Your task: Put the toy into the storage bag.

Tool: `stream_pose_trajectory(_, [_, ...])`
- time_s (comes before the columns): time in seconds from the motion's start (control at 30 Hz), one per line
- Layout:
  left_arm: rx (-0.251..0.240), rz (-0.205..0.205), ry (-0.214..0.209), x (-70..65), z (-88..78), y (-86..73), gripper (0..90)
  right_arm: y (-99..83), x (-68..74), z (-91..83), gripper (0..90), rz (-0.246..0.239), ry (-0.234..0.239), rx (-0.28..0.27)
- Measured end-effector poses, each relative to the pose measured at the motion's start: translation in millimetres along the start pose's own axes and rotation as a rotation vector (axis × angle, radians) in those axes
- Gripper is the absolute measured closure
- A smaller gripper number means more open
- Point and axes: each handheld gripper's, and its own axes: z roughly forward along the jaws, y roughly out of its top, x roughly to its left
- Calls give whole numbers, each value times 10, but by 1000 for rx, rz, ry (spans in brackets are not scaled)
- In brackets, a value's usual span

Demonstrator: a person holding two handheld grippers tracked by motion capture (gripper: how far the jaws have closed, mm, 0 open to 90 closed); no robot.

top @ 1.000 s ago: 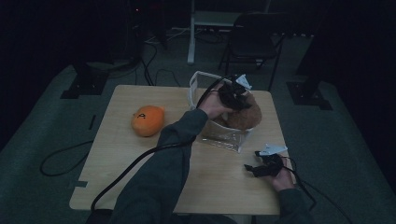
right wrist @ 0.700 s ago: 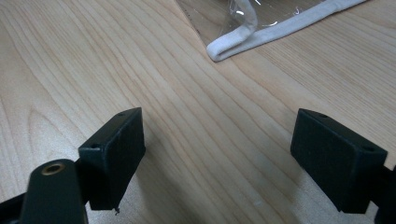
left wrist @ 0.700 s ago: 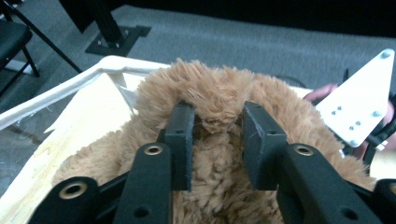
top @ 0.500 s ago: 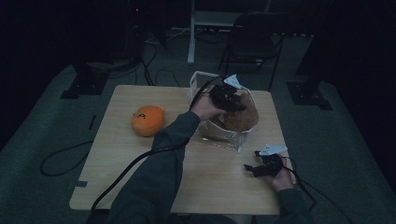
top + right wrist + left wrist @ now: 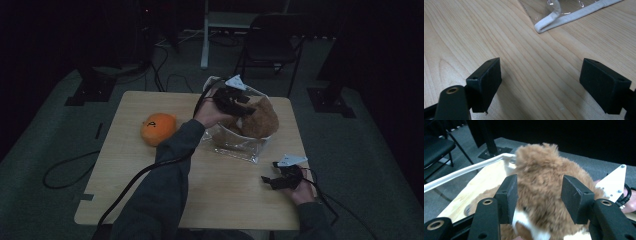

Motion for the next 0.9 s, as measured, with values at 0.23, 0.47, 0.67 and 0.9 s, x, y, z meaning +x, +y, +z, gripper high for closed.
stream_pose_trajectory(0.23, [-36,-37,33,47,-264,-84,457,0,0,0,170,0,0,0])
stream_pose_trajectory(0.47, [-85,-80,86,43,-585,-248,456,0,0,0,170,0,0,0])
stream_pose_trajectory(0.67, [-81,-74,110,52,-732,-344,456,0,0,0,170,0,0,0])
stream_pose_trajectory(0.9, [-85,-77,129,65,-864,-452,452,0,0,0,170,-1,0,0])
